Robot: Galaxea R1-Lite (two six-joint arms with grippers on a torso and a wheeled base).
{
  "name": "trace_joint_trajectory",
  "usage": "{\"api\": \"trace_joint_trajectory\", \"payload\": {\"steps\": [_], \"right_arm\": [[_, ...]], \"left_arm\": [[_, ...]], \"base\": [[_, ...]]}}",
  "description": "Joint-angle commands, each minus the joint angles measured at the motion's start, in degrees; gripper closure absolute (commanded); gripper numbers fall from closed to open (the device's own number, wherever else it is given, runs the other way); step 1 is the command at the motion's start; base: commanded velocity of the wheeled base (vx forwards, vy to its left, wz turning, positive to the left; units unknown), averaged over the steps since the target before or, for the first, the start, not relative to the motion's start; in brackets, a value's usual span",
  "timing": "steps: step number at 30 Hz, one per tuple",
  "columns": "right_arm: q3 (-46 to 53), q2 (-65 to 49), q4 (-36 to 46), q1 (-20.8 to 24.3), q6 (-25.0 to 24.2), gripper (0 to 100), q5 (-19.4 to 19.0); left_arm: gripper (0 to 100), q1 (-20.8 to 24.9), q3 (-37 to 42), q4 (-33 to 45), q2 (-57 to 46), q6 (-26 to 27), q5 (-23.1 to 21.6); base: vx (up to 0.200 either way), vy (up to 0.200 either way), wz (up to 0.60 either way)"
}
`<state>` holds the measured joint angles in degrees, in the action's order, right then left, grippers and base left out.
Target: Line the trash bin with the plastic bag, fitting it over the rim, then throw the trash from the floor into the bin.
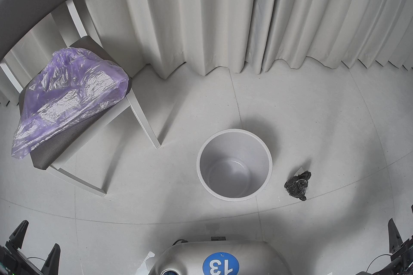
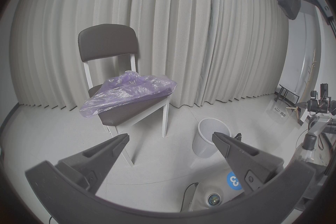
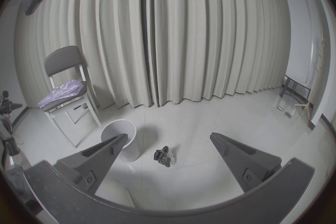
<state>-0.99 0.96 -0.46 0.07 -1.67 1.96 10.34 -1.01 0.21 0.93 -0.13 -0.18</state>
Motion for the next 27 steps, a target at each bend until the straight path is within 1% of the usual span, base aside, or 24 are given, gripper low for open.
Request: {"api": "trace_joint_trajectory", "payload": {"steps": [1,2,3,4,6,7,8,9,10,11,13,15,16,20,21,22,23,26,27], "right_arm": [[0.81,-0.96,-1.73,0.01,1.85,0,-2.31],[0.2,-0.96,-3.23,0.01,1.93,0,-3.19],[-0.95,-0.96,-8.15,0.01,1.05,0,-5.04],[-2.09,-0.88,-11.49,0.1,-0.88,0,-6.27],[-4.02,1.67,-12.9,0.1,-5.62,0,-7.68],[-4.46,2.64,-12.81,0.1,-6.68,0,-7.94],[-4.99,3.7,-12.72,0.01,-7.12,0,-8.12],[-5.6,4.75,-12.72,0.37,-7.12,0,-8.47],[-6.4,6.51,-12.72,0.63,-7.12,0,-8.99],[-7.54,8.53,-12.98,0.89,-7.12,0,-9.78],[-11.32,12.48,-12.98,0.89,-6.94,0,-11.19],[-14.92,16.97,-13.25,0.81,-6.59,0,-11.81],[-18.88,21.8,-13.34,0.54,-5.98,0,-11.72],[-28.02,34.11,-14.3,0.45,-3.95,0,-11.45],[-28.28,34.54,-14.39,0.45,-3.87,0,-11.45],[-30.74,39.55,-16.59,0.89,-2.99,0,-11.45],[-31.62,41.93,-18.35,1.16,-2.46,0,-11.37],[-32.15,47.55,-25.03,2.39,-0.44,0,-10.66],[-31.71,49.13,-27.22,3.09,-0.26,0,-10.05]], "left_arm": [[0,-0.05,1.01,-0.21,-0.93,3.39,-1.49],[0,-0.05,1.01,-0.21,-0.93,4.18,-2.19],[0,-0.05,1.01,-0.47,-0.93,4.62,-3.24],[0,-0.05,1.01,-0.47,-0.93,4.18,-3.51],[0,-0.05,0.84,-0.82,-0.93,3.83,-3.95],[0,-0.05,0.31,-1.79,-0.93,3.39,-4.04],[0,0.03,-2.15,-4.95,-0.93,1.19,-4.65],[0,0.12,-5.14,-7.15,-0.93,-2.24,-5.79],[0,0.21,-9.01,-8.21,-0.93,-6.55,-7.82],[0,0.12,-11.56,-7.94,-0.93,-8.74,-9.13],[0,0.03,-16.57,-6.36,-0.93,-8.83,-9.49],[0,0.03,-18.94,-4.95,-0.4,-8.65,-9.4],[0,0.03,-21.4,-3.46,1.8,-7.69,-9.4],[0,-0.05,-29.84,-0.56,8.74,0.4,-8.87],[0,-0.05,-30.19,-0.47,8.92,0.75,-8.78],[0,-0.23,-34.76,1.11,13.05,4.97,-6.85],[0,-0.32,-36.43,1.81,14.81,6.37,-5.44],[0,-0.49,-42.05,4.8,22.28,10.42,1.85],[0,-0.49,-43.81,5.51,25.62,11.82,5.19]], "base": [[0.0,0.0,0.0],[0.0,0.0,0.0],[0.0,0.0,0.0],[0.0,0.0,0.0],[0.0,0.0,0.0],[0.0,0.0,0.0],[0.0,0.0,0.0],[0.0,0.0,0.0],[0.0,0.0,0.0],[0.0,0.0,0.0],[0.0,0.0,0.0],[0.0,0.0,0.0],[0.0,0.0,0.0],[0.0,0.0,0.0],[0.0,0.0,0.0],[0.0,0.0,0.0],[0.0,0.0,0.0],[0.0,0.0,0.0],[0.0,0.0,0.0]]}}
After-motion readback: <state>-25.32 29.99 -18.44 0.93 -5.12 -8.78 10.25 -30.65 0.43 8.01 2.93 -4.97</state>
